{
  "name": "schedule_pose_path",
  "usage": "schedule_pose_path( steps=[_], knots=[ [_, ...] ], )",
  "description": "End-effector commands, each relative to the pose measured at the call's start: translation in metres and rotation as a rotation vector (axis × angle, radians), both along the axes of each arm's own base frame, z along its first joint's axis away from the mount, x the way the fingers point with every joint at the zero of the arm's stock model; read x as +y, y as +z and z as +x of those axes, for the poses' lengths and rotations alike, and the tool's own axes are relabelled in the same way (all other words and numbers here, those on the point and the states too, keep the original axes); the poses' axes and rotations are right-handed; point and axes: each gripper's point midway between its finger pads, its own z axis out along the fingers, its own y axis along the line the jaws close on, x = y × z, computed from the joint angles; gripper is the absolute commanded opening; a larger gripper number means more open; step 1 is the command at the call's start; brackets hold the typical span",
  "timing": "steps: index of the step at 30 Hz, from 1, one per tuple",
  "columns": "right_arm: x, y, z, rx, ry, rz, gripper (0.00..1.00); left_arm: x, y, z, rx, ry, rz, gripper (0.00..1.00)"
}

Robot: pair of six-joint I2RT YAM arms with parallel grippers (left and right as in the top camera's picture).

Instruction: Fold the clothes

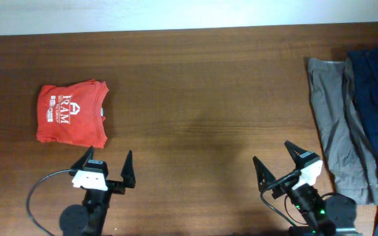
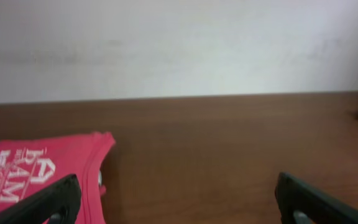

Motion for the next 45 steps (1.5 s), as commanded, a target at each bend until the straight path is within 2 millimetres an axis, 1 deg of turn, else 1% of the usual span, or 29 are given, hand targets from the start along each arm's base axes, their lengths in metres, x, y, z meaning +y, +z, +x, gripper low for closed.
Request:
schedule_pose_path(
  steps=[1,3,5,9,12,14,16,18,20,23,26,27,28,31,32,33,34,36,39,42,45],
  knots=[
    [-0.001,0.039,-0.002,0.006,-0.011,0.018,0.99,-0.002,0.041,-0.003,-0.002,-0.014,-0.018,0.99],
    [-0.007,0.044,0.005,0.089,-0.049,0.015,0.99,-0.002,0.049,0.001,0.050,-0.015,-0.011,1.00],
    [-0.011,0.046,0.011,0.191,-0.073,0.011,0.99,-0.003,0.058,0.010,0.113,-0.017,-0.012,0.99],
    [-0.015,0.052,0.029,0.451,-0.093,-0.003,0.99,-0.009,0.077,0.035,0.274,-0.055,-0.020,0.99],
    [-0.009,0.061,0.042,0.596,-0.055,0.007,0.99,-0.015,0.087,0.055,0.405,-0.083,-0.032,0.99],
    [-0.003,0.064,0.051,0.680,-0.021,0.025,0.99,-0.021,0.095,0.067,0.479,-0.117,-0.047,0.99],
    [0.000,0.060,0.059,0.764,-0.006,0.033,0.99,-0.025,0.102,0.078,0.531,-0.139,-0.057,0.99],
    [-0.002,0.056,0.074,0.808,-0.016,0.029,0.98,-0.025,0.100,0.085,0.587,-0.139,-0.061,0.99],
    [-0.014,0.051,0.092,0.848,-0.091,0.019,0.99,-0.021,0.095,0.096,0.610,-0.115,-0.056,0.99],
    [-0.049,0.044,0.122,0.920,-0.319,0.034,0.99,-0.031,0.087,0.099,0.646,-0.171,-0.087,0.99],
    [-0.085,0.046,0.147,0.966,-0.492,0.048,0.99,-0.031,0.082,0.100,0.664,-0.169,-0.088,1.00],
    [-0.101,0.047,0.158,0.976,-0.554,0.057,0.99,-0.031,0.082,0.100,0.663,-0.170,-0.088,0.99],
    [-0.112,0.049,0.166,0.982,-0.585,0.062,0.99,-0.031,0.082,0.100,0.660,-0.173,-0.079,0.99],
    [-0.156,0.048,0.197,0.985,-0.692,0.089,0.99,-0.028,0.081,0.101,0.654,-0.167,-0.047,0.99],
    [-0.173,0.045,0.208,0.989,-0.731,0.111,0.96,-0.027,0.081,0.101,0.655,-0.159,-0.044,0.99],
    [-0.186,0.042,0.215,0.990,-0.759,0.123,0.91,-0.026,0.081,0.102,0.655,-0.154,-0.042,0.99],
    [-0.207,0.034,0.226,0.991,-0.800,0.138,0.87,-0.025,0.081,0.102,0.655,-0.147,-0.039,0.99],
    [-0.234,0.020,0.240,0.988,-0.841,0.160,0.86,-0.024,0.080,0.102,0.655,-0.144,-0.038,0.99],
    [-0.273,-0.009,0.259,0.983,-0.898,0.181,0.87,-0.024,0.080,0.102,0.655,-0.144,-0.038,0.99],
    [-0.303,-0.042,0.269,0.995,-0.950,0.189,0.86,-0.024,0.081,0.103,0.652,-0.141,-0.036,0.99],
    [-0.322,-0.074,0.280,1.003,-0.957,0.163,0.86,-0.024,0.081,0.103,0.651,-0.142,-0.037,0.99]
  ],
)
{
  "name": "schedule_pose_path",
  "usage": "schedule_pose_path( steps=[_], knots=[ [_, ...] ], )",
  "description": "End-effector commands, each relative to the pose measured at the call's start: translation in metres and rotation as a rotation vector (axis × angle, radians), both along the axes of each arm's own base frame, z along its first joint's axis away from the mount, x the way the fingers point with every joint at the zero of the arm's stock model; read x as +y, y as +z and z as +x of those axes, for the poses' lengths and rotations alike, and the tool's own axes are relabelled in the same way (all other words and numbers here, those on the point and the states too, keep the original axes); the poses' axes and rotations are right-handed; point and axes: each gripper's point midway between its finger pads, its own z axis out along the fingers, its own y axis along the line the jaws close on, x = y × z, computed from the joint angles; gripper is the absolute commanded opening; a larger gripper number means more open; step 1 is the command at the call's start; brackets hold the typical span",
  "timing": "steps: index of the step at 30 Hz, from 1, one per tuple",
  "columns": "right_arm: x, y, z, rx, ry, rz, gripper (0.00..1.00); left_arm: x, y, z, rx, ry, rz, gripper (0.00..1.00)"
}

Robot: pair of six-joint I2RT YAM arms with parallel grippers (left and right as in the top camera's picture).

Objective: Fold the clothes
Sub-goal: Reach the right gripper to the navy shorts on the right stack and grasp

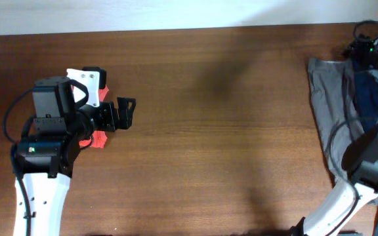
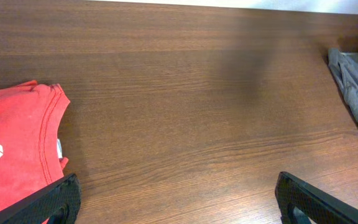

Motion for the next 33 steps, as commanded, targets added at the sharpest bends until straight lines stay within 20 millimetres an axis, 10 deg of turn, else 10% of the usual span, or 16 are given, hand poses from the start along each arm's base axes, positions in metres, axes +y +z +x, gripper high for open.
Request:
schedule_pose_path(
  steps=[1,13,19,26,33],
  knots=[
    [-0.021,-0.028,0.010,0.027,0.002,-0.044,0.86,0.003,0.008,0.002,-0.027,0.001,0.018,0.99],
    [-0.049,-0.089,0.019,0.135,0.006,-0.170,0.65,0.003,0.008,0.002,-0.027,0.001,0.017,1.00],
    [-0.049,-0.096,0.015,0.158,0.001,-0.168,0.04,0.003,0.008,0.002,-0.027,0.001,0.017,0.99],
    [-0.033,-0.024,0.024,0.055,0.039,-0.161,0.04,0.002,0.008,0.002,-0.026,-0.001,0.015,0.99],
    [0.058,0.084,0.040,-0.197,0.271,-0.022,0.04,0.003,0.008,0.001,-0.025,0.001,0.017,0.99]
  ],
)
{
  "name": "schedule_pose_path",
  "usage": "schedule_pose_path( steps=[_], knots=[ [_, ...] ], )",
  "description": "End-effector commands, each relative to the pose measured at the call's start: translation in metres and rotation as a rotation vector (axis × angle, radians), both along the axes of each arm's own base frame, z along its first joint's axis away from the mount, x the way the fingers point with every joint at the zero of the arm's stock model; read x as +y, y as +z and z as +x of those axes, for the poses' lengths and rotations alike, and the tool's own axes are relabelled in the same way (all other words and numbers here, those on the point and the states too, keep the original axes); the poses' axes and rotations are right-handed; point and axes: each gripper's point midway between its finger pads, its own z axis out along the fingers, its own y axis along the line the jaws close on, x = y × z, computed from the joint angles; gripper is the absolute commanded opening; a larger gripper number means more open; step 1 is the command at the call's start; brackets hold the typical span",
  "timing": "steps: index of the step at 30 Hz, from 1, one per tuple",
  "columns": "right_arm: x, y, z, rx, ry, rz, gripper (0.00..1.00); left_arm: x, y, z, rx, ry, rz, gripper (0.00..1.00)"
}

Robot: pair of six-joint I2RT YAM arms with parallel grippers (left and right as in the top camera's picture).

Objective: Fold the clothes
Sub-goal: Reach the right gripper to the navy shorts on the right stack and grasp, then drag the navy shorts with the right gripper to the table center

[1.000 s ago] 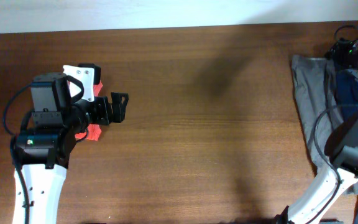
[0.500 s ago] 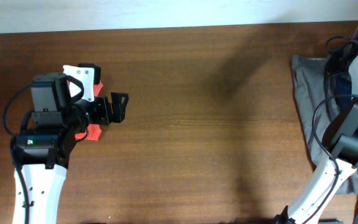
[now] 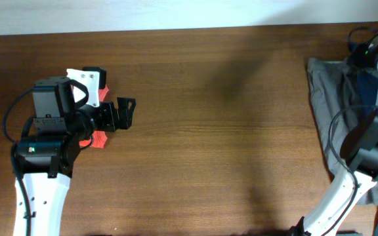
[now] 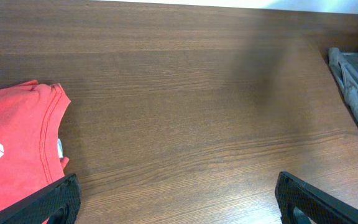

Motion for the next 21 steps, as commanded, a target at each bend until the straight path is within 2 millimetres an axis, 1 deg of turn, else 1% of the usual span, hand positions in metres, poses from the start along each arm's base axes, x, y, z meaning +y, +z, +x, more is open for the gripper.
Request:
schedule_pose_path(
  steps=[1,3,5,7,10,11,12,13,16,19,21],
  knots=[
    [0.084,0.112,0.021,-0.255,0.206,0.071,0.04,0.003,0.009,0.001,-0.029,0.000,0.017,0.99],
    [0.119,0.122,0.019,-0.254,0.272,0.102,0.04,0.004,0.012,-0.001,-0.038,0.006,0.022,0.99],
    [0.154,0.125,0.015,-0.234,0.336,0.130,0.04,0.004,0.017,-0.003,-0.054,0.007,0.022,0.99],
    [0.192,0.122,0.011,-0.198,0.402,0.154,0.04,0.007,0.027,-0.006,-0.073,0.017,0.029,0.99],
    [0.255,0.116,0.002,-0.142,0.538,0.191,0.04,0.024,0.048,-0.014,-0.110,0.094,0.089,0.99],
    [0.280,0.112,-0.003,-0.115,0.587,0.199,0.04,0.032,0.057,-0.018,-0.126,0.134,0.120,0.99],
    [0.298,0.110,-0.008,-0.097,0.621,0.206,0.04,0.040,0.064,-0.021,-0.139,0.168,0.146,0.99],
    [0.320,0.107,-0.013,-0.079,0.665,0.212,0.04,0.046,0.070,-0.025,-0.150,0.200,0.170,0.99],
    [0.385,0.099,-0.031,-0.031,0.794,0.215,0.04,0.058,0.085,-0.034,-0.182,0.259,0.209,0.99],
    [0.442,0.085,-0.056,0.030,0.909,0.227,0.04,0.061,0.088,-0.040,-0.192,0.272,0.217,0.99],
    [0.473,0.073,-0.077,0.090,0.974,0.226,0.04,0.062,0.085,-0.043,-0.176,0.274,0.223,0.99]
  ],
)
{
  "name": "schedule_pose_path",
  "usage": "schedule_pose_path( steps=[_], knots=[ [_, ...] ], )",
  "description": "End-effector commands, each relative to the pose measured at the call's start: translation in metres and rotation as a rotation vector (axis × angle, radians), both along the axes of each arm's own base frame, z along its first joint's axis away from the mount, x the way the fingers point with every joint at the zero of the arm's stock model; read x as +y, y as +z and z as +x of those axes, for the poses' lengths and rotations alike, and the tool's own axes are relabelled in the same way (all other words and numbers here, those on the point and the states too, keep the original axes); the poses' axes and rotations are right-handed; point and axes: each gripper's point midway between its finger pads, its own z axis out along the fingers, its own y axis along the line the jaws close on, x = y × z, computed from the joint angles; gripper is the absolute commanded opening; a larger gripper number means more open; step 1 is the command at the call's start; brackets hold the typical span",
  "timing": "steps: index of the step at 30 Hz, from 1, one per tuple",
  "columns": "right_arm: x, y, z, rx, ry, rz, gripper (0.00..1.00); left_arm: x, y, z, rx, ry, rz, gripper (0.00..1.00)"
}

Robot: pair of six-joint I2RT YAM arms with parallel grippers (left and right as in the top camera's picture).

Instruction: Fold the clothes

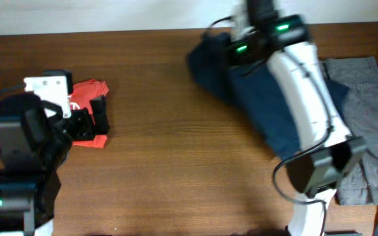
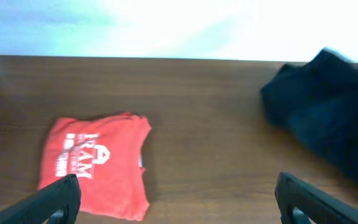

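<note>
A navy garment (image 1: 274,98) lies bunched across the back middle of the table, and it also shows in the left wrist view as a navy garment (image 2: 328,106). Its far end is gathered under my right gripper (image 1: 241,29), which is shut on it; the fingers are hidden under the wrist. A grey garment (image 1: 366,118) lies spread at the right. At the left sits a folded red shirt (image 2: 95,165) with white print. My left gripper (image 2: 182,202) hovers open just in front of the shirt, with nothing between its fingers (image 2: 55,199).
The right arm (image 1: 307,98) stretches from the front right over the navy garment. Bare brown wood (image 1: 176,164) runs between the red shirt and the navy garment. A white wall borders the table's far edge.
The navy garment was at the far right edge with my right gripper over it; now it is at the back middle, held by that gripper. My left gripper has drawn back, so the whole red shirt shows.
Both grippers first stood open near the front edge, red shirt folded at left, grey and navy clothes piled at right. Then my left gripper was beside the red shirt and the right arm at the pile's far corner. Now the navy garment is off the pile, mid-table.
</note>
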Motion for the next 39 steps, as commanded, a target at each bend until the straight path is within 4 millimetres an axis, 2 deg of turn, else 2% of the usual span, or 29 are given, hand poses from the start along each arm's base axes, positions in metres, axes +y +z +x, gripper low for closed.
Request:
schedule_pose_path(
  steps=[1,4,6,8,10,11,16,22,27,29,31,35,37,39],
  knots=[
    [0.051,-0.022,-0.033,0.076,0.124,-0.031,0.04,0.013,-0.003,-0.003,0.023,0.052,0.050,0.99],
    [0.064,-0.039,-0.057,0.118,0.146,-0.159,0.04,0.018,-0.008,-0.006,0.047,0.077,0.067,0.99],
    [0.059,-0.043,-0.066,0.113,0.147,-0.253,0.15,0.018,-0.008,-0.006,0.045,0.079,0.068,0.99],
    [0.044,-0.044,-0.065,0.098,0.079,-0.350,0.17,0.018,-0.008,-0.006,0.045,0.079,0.068,1.00],
    [0.028,-0.042,-0.060,0.088,0.011,-0.398,0.29,0.018,-0.009,-0.005,0.052,0.079,0.068,0.99],
    [0.022,-0.042,-0.057,0.092,-0.005,-0.396,0.39,0.018,-0.010,-0.004,0.056,0.078,0.068,0.99],
    [-0.019,-0.044,-0.039,0.166,-0.125,-0.309,0.49,0.007,-0.032,0.007,0.140,0.024,0.033,0.99],
    [-0.085,-0.044,-0.020,0.247,-0.280,-0.179,0.65,-0.024,-0.087,0.034,0.336,-0.115,-0.078,0.82],
    [-0.119,-0.041,-0.012,0.287,-0.328,-0.040,0.68,-0.040,-0.143,0.079,0.450,-0.155,-0.080,0.75],
    [-0.131,-0.041,-0.013,0.302,-0.346,-0.028,0.69,-0.053,-0.169,0.099,0.478,-0.204,-0.085,0.69],
    [-0.137,-0.042,-0.018,0.321,-0.345,-0.036,0.69,-0.075,-0.192,0.113,0.495,-0.305,-0.115,0.57],
    [-0.143,-0.045,-0.030,0.356,-0.322,-0.078,0.70,-0.115,-0.238,0.134,0.528,-0.439,-0.194,0.40],
    [-0.145,-0.046,-0.032,0.363,-0.325,-0.091,0.70,-0.128,-0.263,0.141,0.543,-0.481,-0.199,0.35],
    [-0.145,-0.046,-0.034,0.370,-0.326,-0.093,0.70,-0.136,-0.288,0.147,0.564,-0.494,-0.198,0.34]
  ],
)
